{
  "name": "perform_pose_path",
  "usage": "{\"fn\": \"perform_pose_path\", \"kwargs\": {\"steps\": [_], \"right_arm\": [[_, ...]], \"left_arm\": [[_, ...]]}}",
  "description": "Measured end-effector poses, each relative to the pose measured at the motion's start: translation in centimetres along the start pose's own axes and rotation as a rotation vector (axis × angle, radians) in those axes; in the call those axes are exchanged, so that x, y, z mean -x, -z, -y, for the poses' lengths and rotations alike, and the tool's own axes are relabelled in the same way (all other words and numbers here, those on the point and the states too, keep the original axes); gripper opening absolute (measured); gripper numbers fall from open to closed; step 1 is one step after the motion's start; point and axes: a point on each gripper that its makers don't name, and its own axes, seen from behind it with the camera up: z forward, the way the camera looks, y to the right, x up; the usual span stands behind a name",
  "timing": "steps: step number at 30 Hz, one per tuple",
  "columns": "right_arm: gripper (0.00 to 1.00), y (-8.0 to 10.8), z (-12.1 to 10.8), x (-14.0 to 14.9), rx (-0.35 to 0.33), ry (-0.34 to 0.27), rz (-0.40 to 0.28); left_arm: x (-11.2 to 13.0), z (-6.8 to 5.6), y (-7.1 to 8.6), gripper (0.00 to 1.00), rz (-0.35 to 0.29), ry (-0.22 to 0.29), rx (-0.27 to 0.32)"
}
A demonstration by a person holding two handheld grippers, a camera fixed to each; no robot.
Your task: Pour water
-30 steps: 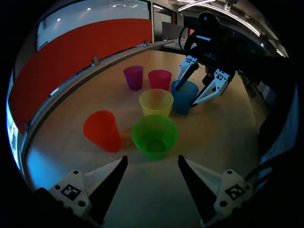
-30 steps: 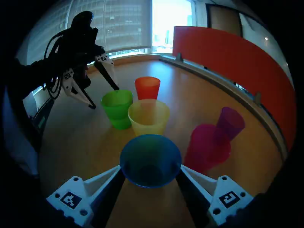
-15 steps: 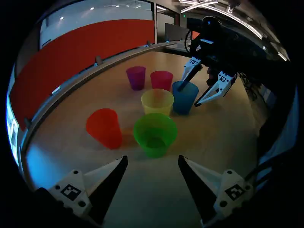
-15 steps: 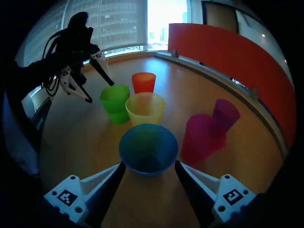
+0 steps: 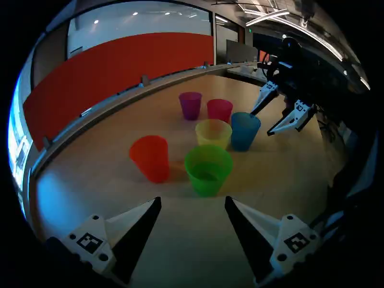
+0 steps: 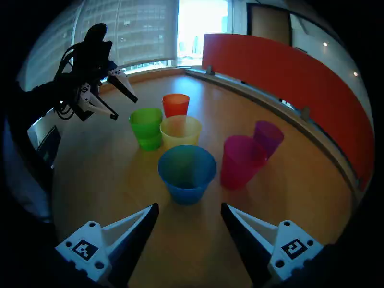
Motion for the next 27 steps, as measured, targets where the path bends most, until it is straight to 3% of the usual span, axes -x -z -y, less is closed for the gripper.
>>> {"fn": "perform_pose_path", "kwargs": {"steps": [12, 27], "right_arm": [[1.00, 4.5, -0.5, 0.2, 0.122, -0.094, -0.072], [1.00, 9.2, -2.3, -2.7, 0.320, -0.198, -0.235]], "left_arm": [[-1.4, 1.3, 3.1, 0.99, -0.113, 0.035, -0.140], [-4.3, 3.5, 6.6, 0.99, -0.308, 0.080, -0.307]]}}
